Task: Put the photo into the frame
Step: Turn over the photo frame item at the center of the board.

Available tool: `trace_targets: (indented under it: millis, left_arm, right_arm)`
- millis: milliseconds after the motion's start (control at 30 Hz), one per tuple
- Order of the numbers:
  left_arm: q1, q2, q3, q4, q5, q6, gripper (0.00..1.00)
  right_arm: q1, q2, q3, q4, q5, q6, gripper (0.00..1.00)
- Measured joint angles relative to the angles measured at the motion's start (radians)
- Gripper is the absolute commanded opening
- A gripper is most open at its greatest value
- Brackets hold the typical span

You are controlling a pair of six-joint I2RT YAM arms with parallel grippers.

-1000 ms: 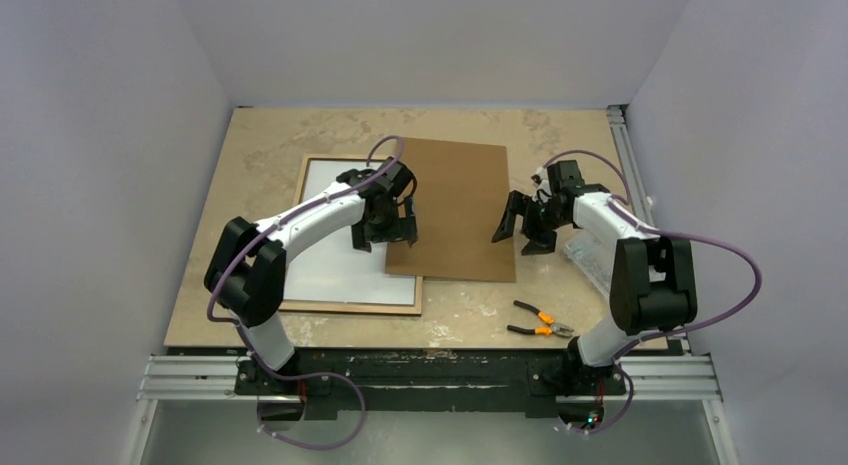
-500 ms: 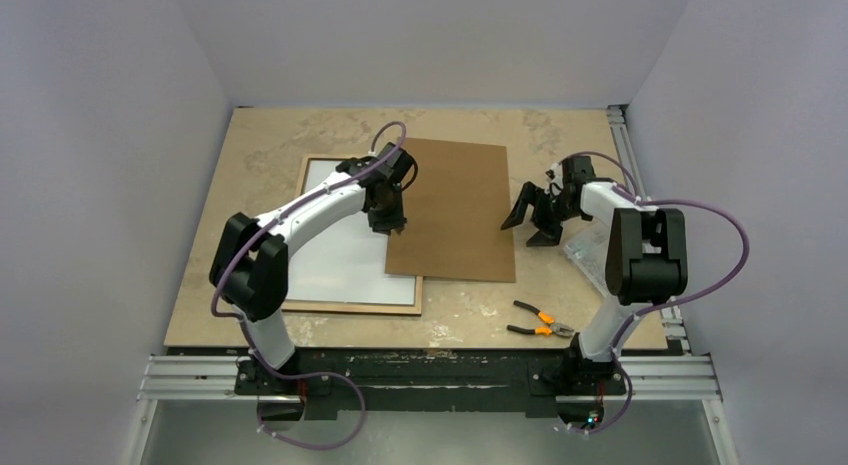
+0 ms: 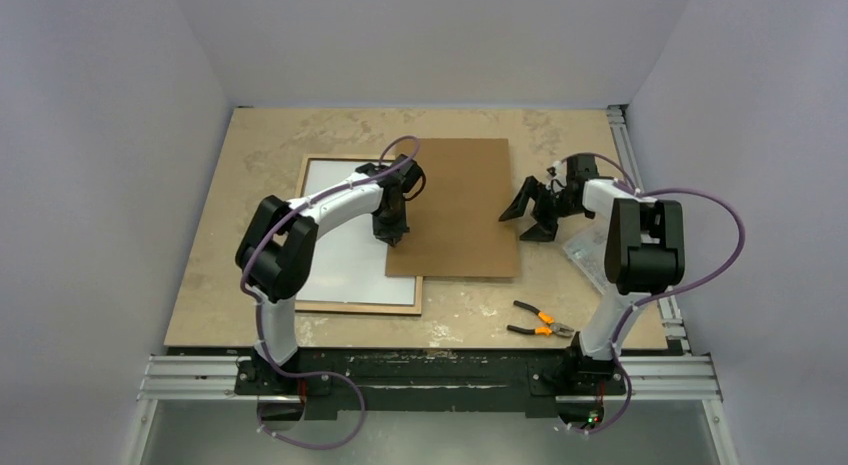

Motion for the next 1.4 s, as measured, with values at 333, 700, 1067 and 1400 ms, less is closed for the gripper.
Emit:
trace_targets:
  millis: [333,700,1067,1400]
  left_arm:
    - [0.0,0.029,0.0,0.002,-0.01,0.0,0.0]
    - [0.0,0.029,0.001,0.0,-0.007,0.0,0.02]
    - [0.001,-0.001,-0.02,0.003,-0.015,0.001,0.28]
    - [-0.001,-0.256,-0.04,-0.001,-0.006,0.005,0.57]
  right_arm:
    - [-0.002,0.05,-0.014,0.116,-0.144,0.036,0.75]
    - [0.006,0.046,-0.132,0.293,-0.275,0.124,0.27]
    - [0.038,-0.093,-0.09,0.249,-0.346,0.113,0.0]
    - [0.05,-0.251,0.199,-0.126,-0.15,0.007,0.0]
